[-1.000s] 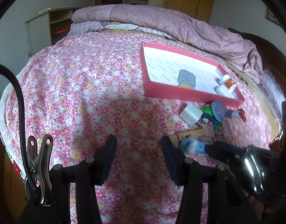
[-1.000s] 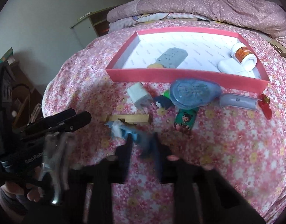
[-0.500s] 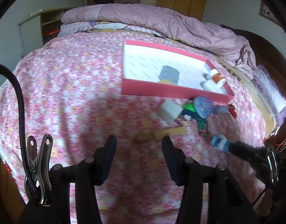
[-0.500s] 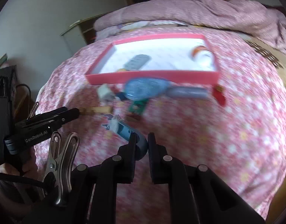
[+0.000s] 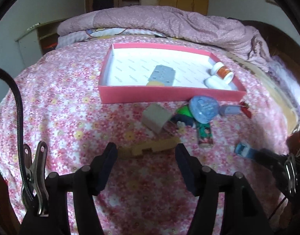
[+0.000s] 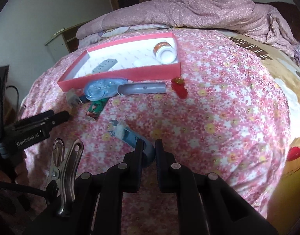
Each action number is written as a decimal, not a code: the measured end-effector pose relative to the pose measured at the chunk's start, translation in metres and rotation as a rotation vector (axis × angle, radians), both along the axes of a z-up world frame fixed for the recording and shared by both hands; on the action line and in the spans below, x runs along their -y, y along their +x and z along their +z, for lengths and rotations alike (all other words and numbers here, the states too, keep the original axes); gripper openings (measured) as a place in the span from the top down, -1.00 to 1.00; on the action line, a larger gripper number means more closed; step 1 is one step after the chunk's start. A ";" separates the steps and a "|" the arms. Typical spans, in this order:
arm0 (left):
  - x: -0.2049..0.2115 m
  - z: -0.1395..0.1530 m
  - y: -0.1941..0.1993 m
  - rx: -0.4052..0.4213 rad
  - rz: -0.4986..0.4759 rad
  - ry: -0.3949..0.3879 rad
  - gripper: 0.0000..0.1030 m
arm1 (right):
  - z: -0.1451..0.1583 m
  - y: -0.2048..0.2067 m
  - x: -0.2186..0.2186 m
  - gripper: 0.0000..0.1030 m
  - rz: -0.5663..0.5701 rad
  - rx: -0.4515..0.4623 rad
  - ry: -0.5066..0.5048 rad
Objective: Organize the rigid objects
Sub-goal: 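Grasp the wooden strip with the left tool while the right tool holds the blue piece, then carry the wooden strip over the tray with the left tool while the right tool carries the blue piece, then lower the wooden strip into the tray and open the left tool while the right tool releases the blue piece, then reach the left tool to the beige cube and grasp it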
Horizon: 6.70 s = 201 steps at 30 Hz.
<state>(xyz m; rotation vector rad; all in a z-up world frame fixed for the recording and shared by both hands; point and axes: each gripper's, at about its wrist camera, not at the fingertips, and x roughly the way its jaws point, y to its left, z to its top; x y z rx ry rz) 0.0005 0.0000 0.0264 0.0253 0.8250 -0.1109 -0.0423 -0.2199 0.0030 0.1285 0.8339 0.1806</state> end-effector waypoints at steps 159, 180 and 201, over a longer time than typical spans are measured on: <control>0.001 0.051 0.100 -0.012 -0.036 -0.055 -0.57 | 0.063 0.107 -0.027 0.37 0.123 0.069 0.048; -0.006 0.023 0.059 -0.086 -0.019 -0.069 -0.57 | 0.013 0.042 -0.016 0.37 0.155 -0.012 -0.032; -0.001 -0.001 0.060 -0.087 -0.031 -0.022 0.23 | 0.001 0.035 -0.014 0.11 0.159 0.000 0.024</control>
